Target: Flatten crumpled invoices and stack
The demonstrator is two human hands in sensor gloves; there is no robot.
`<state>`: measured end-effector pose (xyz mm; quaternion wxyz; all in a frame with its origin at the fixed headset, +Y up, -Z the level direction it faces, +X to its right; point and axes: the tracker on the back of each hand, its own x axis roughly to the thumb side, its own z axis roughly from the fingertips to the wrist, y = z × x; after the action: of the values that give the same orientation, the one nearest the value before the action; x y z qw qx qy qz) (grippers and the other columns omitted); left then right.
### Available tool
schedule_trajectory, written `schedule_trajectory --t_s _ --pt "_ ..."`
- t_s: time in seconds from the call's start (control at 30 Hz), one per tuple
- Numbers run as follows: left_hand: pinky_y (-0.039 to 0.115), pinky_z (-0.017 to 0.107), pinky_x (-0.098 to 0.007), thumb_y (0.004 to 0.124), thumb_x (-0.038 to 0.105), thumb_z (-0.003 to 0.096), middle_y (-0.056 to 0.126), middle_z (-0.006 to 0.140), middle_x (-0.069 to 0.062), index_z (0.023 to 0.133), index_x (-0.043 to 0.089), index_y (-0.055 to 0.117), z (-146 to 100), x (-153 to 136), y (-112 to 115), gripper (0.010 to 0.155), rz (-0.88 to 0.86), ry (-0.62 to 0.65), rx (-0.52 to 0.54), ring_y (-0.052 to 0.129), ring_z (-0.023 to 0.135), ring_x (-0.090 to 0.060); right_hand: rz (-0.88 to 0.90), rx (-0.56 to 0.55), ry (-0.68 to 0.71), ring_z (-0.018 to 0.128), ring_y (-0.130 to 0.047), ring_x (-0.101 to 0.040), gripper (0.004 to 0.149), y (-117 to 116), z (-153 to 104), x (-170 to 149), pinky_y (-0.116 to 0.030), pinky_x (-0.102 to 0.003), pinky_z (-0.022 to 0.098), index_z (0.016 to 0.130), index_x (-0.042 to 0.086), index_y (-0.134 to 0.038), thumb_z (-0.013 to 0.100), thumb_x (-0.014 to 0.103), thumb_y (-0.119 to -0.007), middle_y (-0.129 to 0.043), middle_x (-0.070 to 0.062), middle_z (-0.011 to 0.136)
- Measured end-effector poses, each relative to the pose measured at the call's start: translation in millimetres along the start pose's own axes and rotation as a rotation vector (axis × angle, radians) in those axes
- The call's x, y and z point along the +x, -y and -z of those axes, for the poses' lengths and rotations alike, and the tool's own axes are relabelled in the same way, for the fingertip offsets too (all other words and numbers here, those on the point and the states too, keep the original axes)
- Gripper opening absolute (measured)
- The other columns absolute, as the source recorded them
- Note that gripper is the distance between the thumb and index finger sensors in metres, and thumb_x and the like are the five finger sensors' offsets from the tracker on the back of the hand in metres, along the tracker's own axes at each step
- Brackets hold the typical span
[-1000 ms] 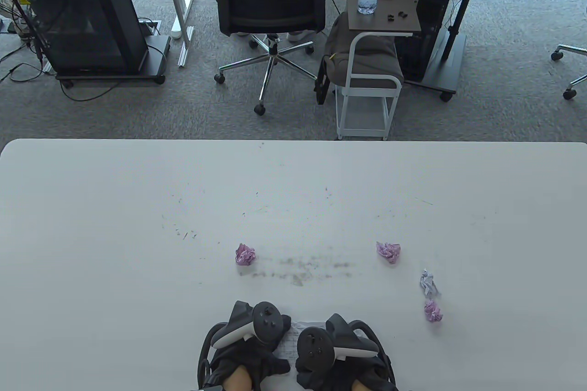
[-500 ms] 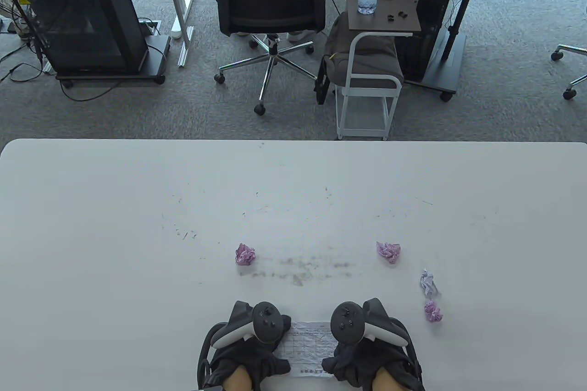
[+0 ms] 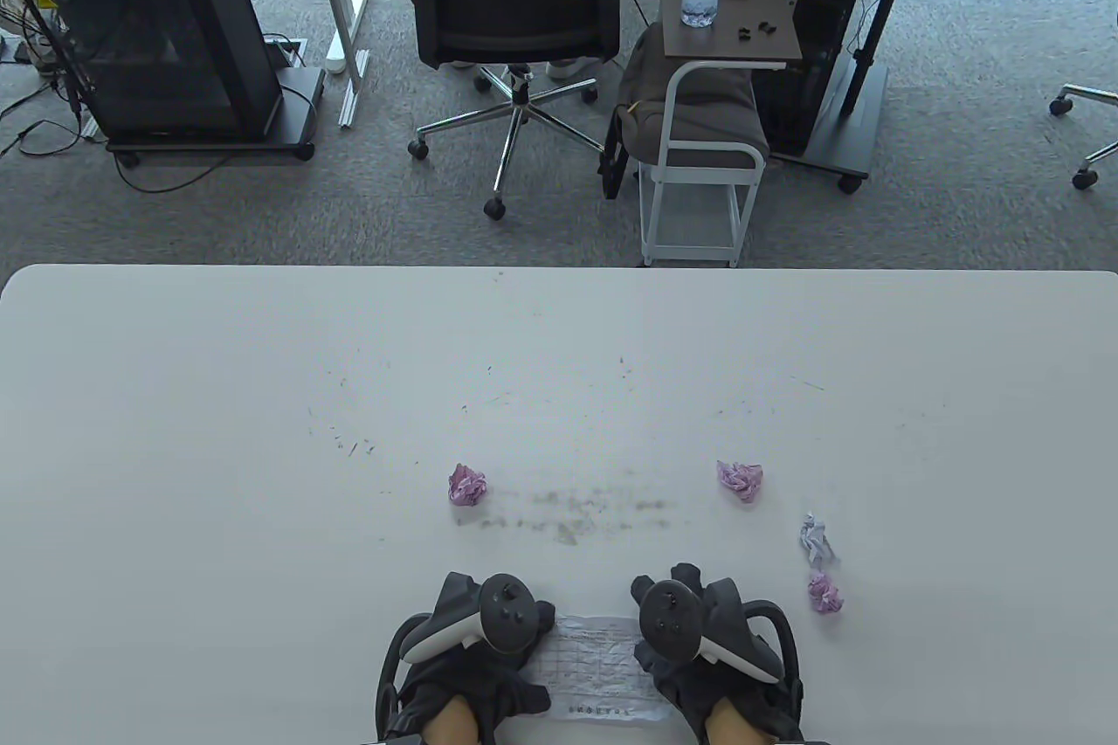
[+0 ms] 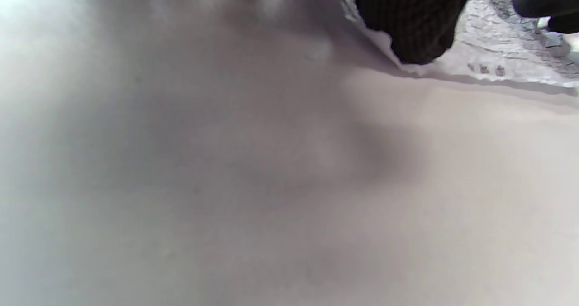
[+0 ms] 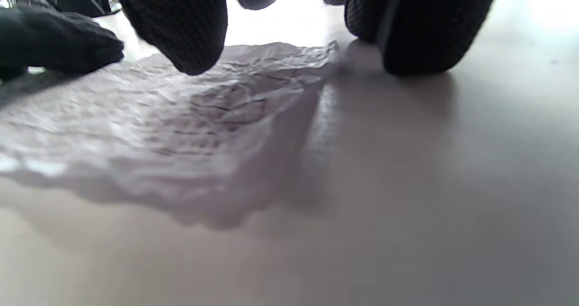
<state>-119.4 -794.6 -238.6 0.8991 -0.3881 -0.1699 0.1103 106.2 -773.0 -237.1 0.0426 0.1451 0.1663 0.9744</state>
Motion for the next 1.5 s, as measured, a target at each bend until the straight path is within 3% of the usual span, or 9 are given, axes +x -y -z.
schedule_trajectory --t_s 0.27,0.43,0.6,0.87,0.93,1.03,1.23,1.33,1.5 --pt "0.017 0.062 -0.070 0.080 0.044 0.0537 -0.009 0.106 -0.009 0.110 0.031 0.020 -0.1 -0.2 0.3 0.084 -0.002 0.001 0.002 -0.011 0.093 -0.054 0.007 0.035 -0.051 0.067 -0.076 -0.034 0.078 -2.2 0.9 0.6 -0.082 -0.042 0.042 0.104 0.003 -0.034 0.050 0.036 -0.081 -0.067 -0.017 0.088" --pt "0.016 0.061 -0.070 0.080 0.044 0.0537 -0.009 0.106 -0.009 0.110 0.032 0.020 0.0 -0.4 0.4 0.084 -0.005 0.004 0.002 -0.011 0.092 -0.053 0.040 -0.016 -0.066 0.059 -0.083 -0.028 0.065 -1.0 0.2 -1.9 -0.085 -0.040 0.036 0.100 0.009 -0.056 0.048 0.036 -0.085 -0.078 -0.009 0.075" --pt "0.016 0.062 -0.070 0.080 0.045 0.0537 -0.009 0.106 -0.009 0.110 0.032 0.020 -0.1 -0.7 0.5 0.084 -0.005 0.003 0.002 -0.011 0.092 -0.053 -0.001 -0.119 -0.055 0.055 -0.087 -0.025 0.039 3.8 -2.0 -0.1 -0.087 -0.039 0.034 0.085 0.022 -0.079 0.048 0.033 -0.085 -0.083 -0.004 0.069" --pt "0.015 0.061 -0.070 0.077 0.048 0.0547 -0.011 0.105 -0.009 0.110 0.031 0.016 0.7 0.7 1.4 0.085 0.006 -0.006 -0.005 -0.013 0.092 -0.053 0.447 -0.183 0.046 0.078 -0.074 -0.050 0.036 26.3 -15.0 -19.6 -0.079 -0.055 0.049 0.084 0.017 -0.078 0.051 0.032 -0.082 -0.061 -0.035 0.099" --pt "0.016 0.061 -0.070 0.076 0.050 0.0544 -0.012 0.105 -0.009 0.110 0.031 0.014 1.2 1.3 1.6 0.085 0.017 -0.014 -0.008 -0.013 0.092 -0.053 0.540 -0.221 0.067 0.070 -0.085 -0.047 0.036 28.9 -17.5 -20.3 -0.084 -0.053 0.044 0.084 0.017 -0.078 0.051 0.030 -0.082 -0.073 -0.035 0.094" --pt "0.016 0.062 -0.070 0.076 0.051 0.0536 -0.012 0.104 -0.009 0.109 0.030 0.012 1.4 2.0 1.7 0.087 0.032 -0.026 -0.011 -0.013 0.092 -0.053 0.563 -0.270 0.102 0.043 -0.102 -0.029 0.038 35.6 -19.9 -15.2 -0.092 -0.039 0.027 0.084 0.014 -0.078 0.049 0.027 -0.084 -0.096 -0.023 0.071" --pt "0.017 0.062 -0.070 0.079 0.050 0.0525 -0.011 0.105 -0.010 0.110 0.026 0.013 0.5 0.9 0.3 0.090 0.012 -0.025 0.001 -0.011 0.093 -0.053 0.342 -0.391 0.177 0.028 -0.098 -0.016 0.039 54.0 -34.2 2.1 -0.088 -0.031 0.018 0.084 0.012 -0.078 0.049 0.028 -0.083 -0.099 -0.010 0.053" --pt "0.017 0.062 -0.069 0.079 0.048 0.0537 -0.011 0.104 -0.014 0.106 0.024 0.003 -2.9 -5.2 -3.3 0.095 -0.087 0.014 0.049 -0.009 0.094 -0.053 0.273 -0.487 0.202 0.025 -0.097 -0.015 0.039 63.1 -44.4 8.4 -0.088 -0.031 0.017 0.085 0.014 -0.078 0.049 0.029 -0.083 -0.099 -0.008 0.050" --pt "0.026 0.063 -0.071 0.080 0.047 0.0532 -0.003 0.106 -0.023 0.100 0.019 -0.005 -15.8 -19.2 -16.1 0.101 -0.409 0.176 0.277 0.013 0.100 -0.060 0.332 -0.634 0.305 0.023 -0.096 -0.013 0.039 80.8 -61.0 12.6 -0.087 -0.029 0.016 0.084 0.016 -0.080 0.048 0.032 -0.084 -0.099 -0.005 0.046"
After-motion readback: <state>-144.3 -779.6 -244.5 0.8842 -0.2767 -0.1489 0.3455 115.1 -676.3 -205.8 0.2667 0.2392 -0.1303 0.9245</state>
